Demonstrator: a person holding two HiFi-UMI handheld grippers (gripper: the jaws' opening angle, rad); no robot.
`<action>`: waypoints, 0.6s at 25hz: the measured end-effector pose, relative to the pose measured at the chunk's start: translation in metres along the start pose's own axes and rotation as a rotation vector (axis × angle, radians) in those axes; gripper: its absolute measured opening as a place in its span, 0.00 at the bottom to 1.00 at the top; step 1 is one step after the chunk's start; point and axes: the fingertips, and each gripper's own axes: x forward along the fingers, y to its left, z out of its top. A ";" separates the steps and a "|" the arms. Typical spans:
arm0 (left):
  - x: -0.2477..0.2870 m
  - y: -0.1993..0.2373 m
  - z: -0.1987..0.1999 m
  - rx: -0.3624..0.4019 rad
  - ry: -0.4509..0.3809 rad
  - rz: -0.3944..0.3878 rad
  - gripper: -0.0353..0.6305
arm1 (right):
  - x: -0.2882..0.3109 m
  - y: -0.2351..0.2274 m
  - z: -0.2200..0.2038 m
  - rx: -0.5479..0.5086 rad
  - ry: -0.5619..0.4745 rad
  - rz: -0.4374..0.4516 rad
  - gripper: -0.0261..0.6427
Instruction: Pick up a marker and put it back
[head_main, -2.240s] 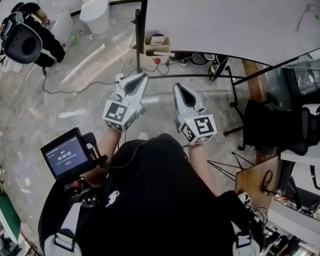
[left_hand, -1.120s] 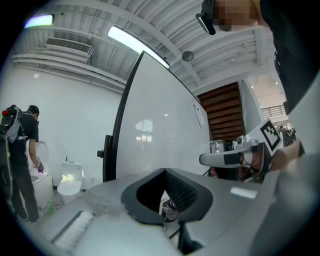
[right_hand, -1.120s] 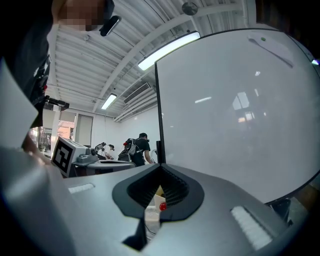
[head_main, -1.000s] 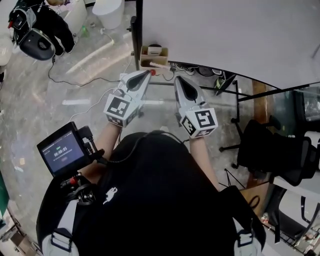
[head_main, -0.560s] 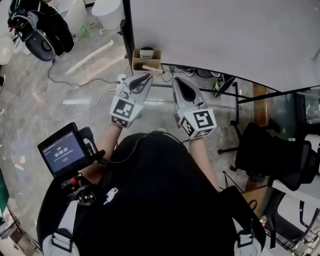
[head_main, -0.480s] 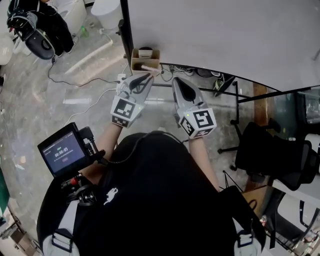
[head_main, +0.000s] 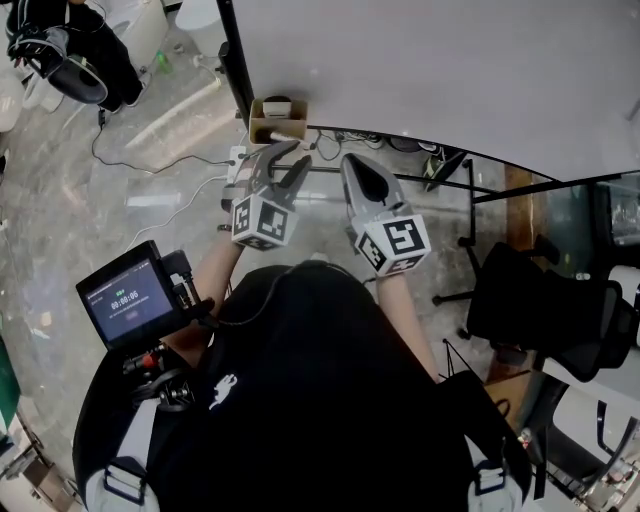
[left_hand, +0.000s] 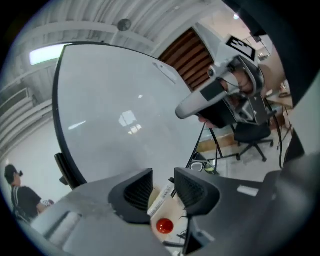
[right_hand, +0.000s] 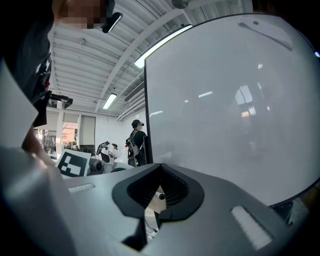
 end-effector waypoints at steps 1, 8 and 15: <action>0.001 -0.003 -0.001 0.058 0.014 0.000 0.25 | 0.000 0.000 0.001 -0.001 0.000 0.000 0.05; 0.009 -0.010 -0.011 0.292 0.113 0.040 0.29 | -0.006 -0.004 0.009 -0.001 -0.002 -0.010 0.05; 0.011 -0.005 -0.021 0.355 0.168 0.079 0.30 | -0.008 -0.003 0.011 -0.003 0.001 -0.018 0.05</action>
